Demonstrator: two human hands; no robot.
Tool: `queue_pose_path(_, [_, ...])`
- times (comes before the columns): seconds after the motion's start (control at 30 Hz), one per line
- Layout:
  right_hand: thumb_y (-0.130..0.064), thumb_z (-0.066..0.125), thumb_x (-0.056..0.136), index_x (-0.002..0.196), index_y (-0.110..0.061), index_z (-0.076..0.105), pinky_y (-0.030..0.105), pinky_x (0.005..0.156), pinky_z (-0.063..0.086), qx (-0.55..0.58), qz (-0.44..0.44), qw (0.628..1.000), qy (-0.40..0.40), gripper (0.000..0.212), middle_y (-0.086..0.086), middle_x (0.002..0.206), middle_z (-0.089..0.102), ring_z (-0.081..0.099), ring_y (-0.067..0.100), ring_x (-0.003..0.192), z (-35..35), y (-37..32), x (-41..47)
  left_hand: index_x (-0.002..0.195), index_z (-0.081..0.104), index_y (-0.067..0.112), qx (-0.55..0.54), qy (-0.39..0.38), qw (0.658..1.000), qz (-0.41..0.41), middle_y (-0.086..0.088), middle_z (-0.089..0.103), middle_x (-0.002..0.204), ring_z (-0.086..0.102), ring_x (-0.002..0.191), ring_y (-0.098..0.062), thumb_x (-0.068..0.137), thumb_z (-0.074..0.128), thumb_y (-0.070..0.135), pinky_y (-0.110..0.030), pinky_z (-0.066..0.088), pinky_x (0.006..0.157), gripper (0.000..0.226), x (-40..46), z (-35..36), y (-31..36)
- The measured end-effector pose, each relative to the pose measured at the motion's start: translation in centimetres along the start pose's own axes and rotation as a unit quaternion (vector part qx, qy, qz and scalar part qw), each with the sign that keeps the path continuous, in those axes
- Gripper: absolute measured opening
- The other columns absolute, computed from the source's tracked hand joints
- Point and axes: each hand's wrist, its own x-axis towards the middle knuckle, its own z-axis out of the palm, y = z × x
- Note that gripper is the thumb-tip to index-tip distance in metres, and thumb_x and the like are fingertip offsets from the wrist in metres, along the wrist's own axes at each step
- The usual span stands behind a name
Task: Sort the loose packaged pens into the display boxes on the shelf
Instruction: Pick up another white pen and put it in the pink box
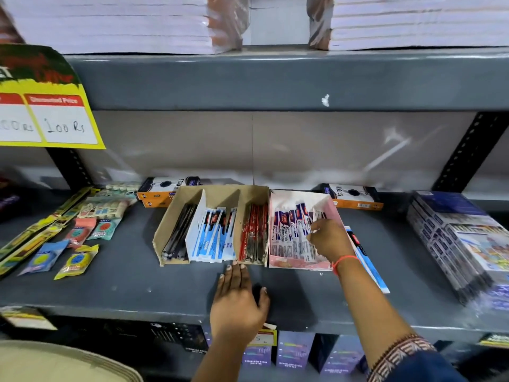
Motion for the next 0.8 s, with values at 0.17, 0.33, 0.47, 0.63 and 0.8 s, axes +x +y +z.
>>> queue_pose_path(0.17, [0.006, 0.05, 0.083, 0.108, 0.0, 0.064, 0.033, 0.09, 0.049, -0.004, -0.01, 0.999, -0.043, 0.03, 0.019, 0.115, 0.067, 0.063, 0.032, 0.103, 1.7, -1.0, 0.6, 0.145, 0.004, 0.01, 0.005, -0.004, 1.0, -0.003, -0.01, 0.009, 0.157, 0.006, 0.144, -0.023, 0.09, 0.024, 0.053, -0.03, -0.003, 0.114, 0.072, 0.0, -0.1, 0.1])
queue_pose_path(0.33, [-0.001, 0.06, 0.083, 0.107, 0.005, 0.062, 0.034, 0.084, 0.052, -0.004, -0.014, 0.998, -0.062, 0.025, 0.02, 0.101, 0.067, 0.063, 0.03, 0.087, 3.2, -1.6, 1.0, 0.145, 0.006, 0.01, -0.002, -0.004, 1.0, -0.001, -0.01, 0.011, 0.156, 0.008, 0.143, -0.022, 0.09, 0.024, 0.052, -0.031, -0.003, 0.115, 0.071, 0.0, 0.0, -0.1])
queue_pose_path(0.47, [-0.01, 0.064, 0.083, 0.106, 0.002, 0.064, 0.032, 0.089, 0.051, -0.038, -0.018, 0.998, -0.056, 0.026, 0.019, 0.109, 0.069, 0.064, 0.031, 0.099, 3.4, -1.6, 1.1, 0.145, 0.007, 0.01, -0.002, -0.002, 1.0, 0.001, -0.01, 0.012, 0.156, 0.009, 0.143, -0.022, 0.09, 0.024, 0.051, -0.031, -0.003, 0.115, 0.071, 0.1, 0.1, 0.0])
queue_pose_path(0.63, [-0.004, 0.052, 0.085, 0.092, 0.006, 0.069, 0.03, 0.078, 0.052, 0.003, -0.037, 0.999, 0.017, 0.022, 0.024, 0.096, 0.072, 0.066, 0.032, 0.085, 1.3, -1.0, 0.5, 0.145, 0.006, 0.011, -0.004, -0.006, 1.0, -0.002, -0.01, 0.012, 0.156, 0.009, 0.143, -0.022, 0.09, 0.023, 0.052, -0.031, -0.002, 0.115, 0.071, 0.0, 0.2, 0.0])
queue_pose_path(0.8, [-0.001, 0.047, 0.085, 0.101, -0.001, 0.065, 0.043, 0.08, 0.047, 0.016, 0.044, 0.958, 0.284, 0.024, 0.03, 0.109, 0.062, 0.057, 0.047, 0.1, -3.3, 4.1, -1.2, 0.144, 0.011, 0.009, 0.002, 0.003, 1.0, -0.005, -0.01, 0.016, 0.155, 0.012, 0.143, -0.022, 0.091, 0.024, 0.05, -0.03, 0.0, 0.115, 0.069, 0.1, 0.2, 0.1])
